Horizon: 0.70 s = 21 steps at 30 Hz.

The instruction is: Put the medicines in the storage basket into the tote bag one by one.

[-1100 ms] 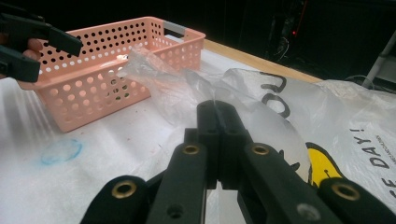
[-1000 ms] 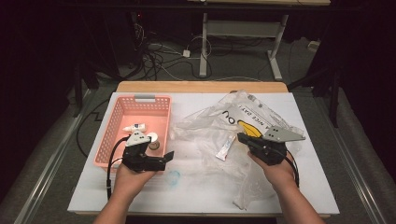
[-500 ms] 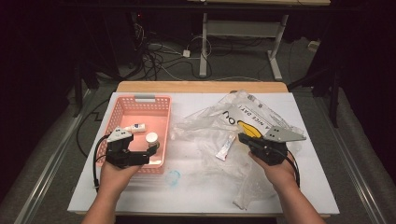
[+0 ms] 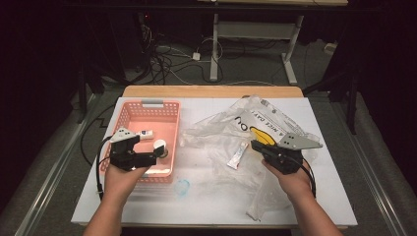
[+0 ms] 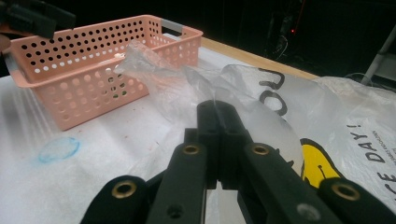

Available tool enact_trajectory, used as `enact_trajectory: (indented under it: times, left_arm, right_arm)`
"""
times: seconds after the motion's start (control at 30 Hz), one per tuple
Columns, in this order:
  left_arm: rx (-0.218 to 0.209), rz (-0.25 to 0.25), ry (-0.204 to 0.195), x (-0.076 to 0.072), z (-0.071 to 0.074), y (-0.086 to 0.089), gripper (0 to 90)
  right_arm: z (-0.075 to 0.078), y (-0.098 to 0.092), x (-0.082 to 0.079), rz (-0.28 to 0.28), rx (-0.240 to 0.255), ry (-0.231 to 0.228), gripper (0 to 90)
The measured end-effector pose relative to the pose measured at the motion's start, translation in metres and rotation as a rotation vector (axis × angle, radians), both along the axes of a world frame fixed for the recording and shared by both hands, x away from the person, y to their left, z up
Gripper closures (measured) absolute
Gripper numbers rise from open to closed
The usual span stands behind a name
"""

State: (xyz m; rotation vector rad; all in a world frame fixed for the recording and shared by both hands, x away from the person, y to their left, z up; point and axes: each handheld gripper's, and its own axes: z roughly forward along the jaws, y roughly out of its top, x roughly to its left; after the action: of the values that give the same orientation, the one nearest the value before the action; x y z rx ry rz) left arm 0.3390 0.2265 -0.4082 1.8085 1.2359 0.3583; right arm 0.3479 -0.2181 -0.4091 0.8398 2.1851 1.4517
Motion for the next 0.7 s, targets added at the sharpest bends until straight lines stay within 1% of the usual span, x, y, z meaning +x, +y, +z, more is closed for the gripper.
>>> enact_trajectory:
  times: [0.07, 0.2, 0.23, 0.27, 0.37, 0.4, 0.43, 0.5, 0.57, 0.63, 0.7]
  left_arm:
    - [0.0, 0.001, 0.013, 0.009, 0.003, 0.0, 2.7]
    - [0.015, 0.003, 0.035, 0.028, 0.006, -0.001, 3.0]
    - [0.031, 0.005, 0.035, 0.034, 0.005, -0.003, 3.9]
    - [0.045, 0.003, 0.045, 0.038, 0.003, -0.004, 4.5]
    - [0.064, 0.005, 0.082, 0.051, -0.005, -0.004, 6.8]
    - [0.081, 0.004, 0.099, 0.054, -0.009, -0.005, 7.7]
    - [0.095, 0.003, 0.119, 0.058, -0.012, -0.005, 8.0]
    - [0.108, -0.013, 0.162, 0.064, -0.018, -0.006, 8.0]
    - [0.126, -0.025, 0.18, 0.066, -0.021, -0.009, 8.0]
    - [0.134, -0.024, 0.195, 0.068, -0.024, -0.01, 10.7]
    - [0.143, -0.027, 0.23, 0.071, -0.027, -0.011, 12.3]
  right_arm:
    - [0.0, 0.001, 0.0, 0.001, 0.001, -0.002, 90.0]
    - [0.001, 0.001, 0.0, 0.005, 0.0, -0.007, 90.0]
    - [0.001, 0.001, 0.0, 0.004, 0.0, -0.007, 90.0]
    - [0.001, 0.001, 0.0, 0.002, 0.001, -0.005, 90.0]
    - [0.001, 0.0, 0.001, 0.002, 0.0, -0.005, 90.0]
    - [0.001, 0.0, 0.001, 0.003, -0.001, -0.006, 90.0]
    - [0.001, 0.0, 0.001, 0.003, -0.001, -0.006, 90.0]
    - [0.002, 0.0, 0.0, 0.001, 0.0, -0.004, 90.0]
    - [0.001, 0.0, 0.0, -0.001, 0.002, -0.003, 90.0]
    - [0.001, 0.0, 0.001, 0.002, 0.001, -0.005, 90.0]
    - [0.001, 0.0, 0.001, 0.003, 0.001, -0.005, 90.0]
